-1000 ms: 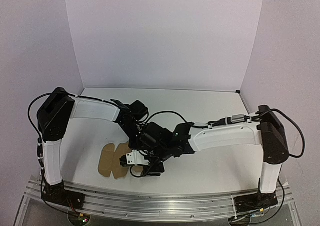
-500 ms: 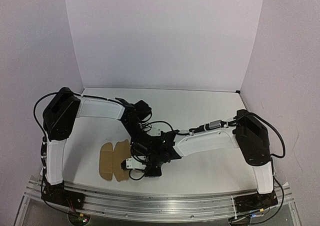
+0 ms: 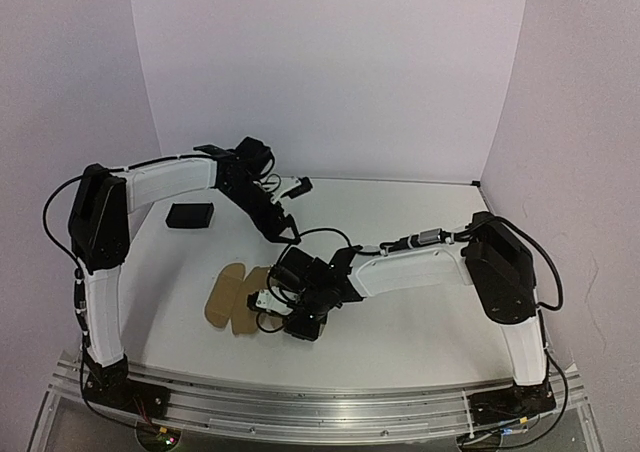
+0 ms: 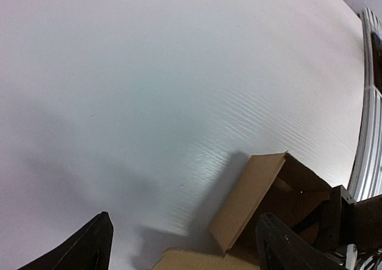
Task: Fold the paper box
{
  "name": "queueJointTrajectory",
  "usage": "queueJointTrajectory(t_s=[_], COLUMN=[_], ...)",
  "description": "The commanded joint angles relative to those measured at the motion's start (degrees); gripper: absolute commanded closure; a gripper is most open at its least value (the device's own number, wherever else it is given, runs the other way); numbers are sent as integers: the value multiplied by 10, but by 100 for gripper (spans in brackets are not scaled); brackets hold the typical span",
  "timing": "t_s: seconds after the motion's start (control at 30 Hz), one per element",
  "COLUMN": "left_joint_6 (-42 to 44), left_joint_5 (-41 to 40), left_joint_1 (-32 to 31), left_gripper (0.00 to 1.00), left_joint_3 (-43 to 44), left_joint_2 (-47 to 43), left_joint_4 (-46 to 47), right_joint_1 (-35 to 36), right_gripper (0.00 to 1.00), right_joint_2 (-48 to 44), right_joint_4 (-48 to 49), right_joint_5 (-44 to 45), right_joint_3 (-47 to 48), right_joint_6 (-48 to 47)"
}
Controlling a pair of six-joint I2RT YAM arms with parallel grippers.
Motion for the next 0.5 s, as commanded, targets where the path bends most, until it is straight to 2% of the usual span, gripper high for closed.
queueJointTrajectory(t_s=[0.0, 0.1, 0.27, 0.47], left_joint_6=[-138, -164, -232, -249], left_joint_5=[-48, -75, -61, 11], left_joint_1=[78, 102, 129, 157], left_gripper=[7, 4, 4, 4], left_joint_3=[-24, -102, -243, -311], left_joint_2=[-65, -88, -111, -84], left_joint_4=[0, -13, 3, 32], right_joint_1=[-15, -15, -14, -15], right_gripper=[100, 100, 100, 100], right_joint_2=[21, 20, 20, 25], right_joint_4=[-10, -9, -8, -7], right_joint_5=[-6, -3, 17, 22], right_joint_3=[7, 8, 9, 13], right_joint_6=[89, 91, 88, 98])
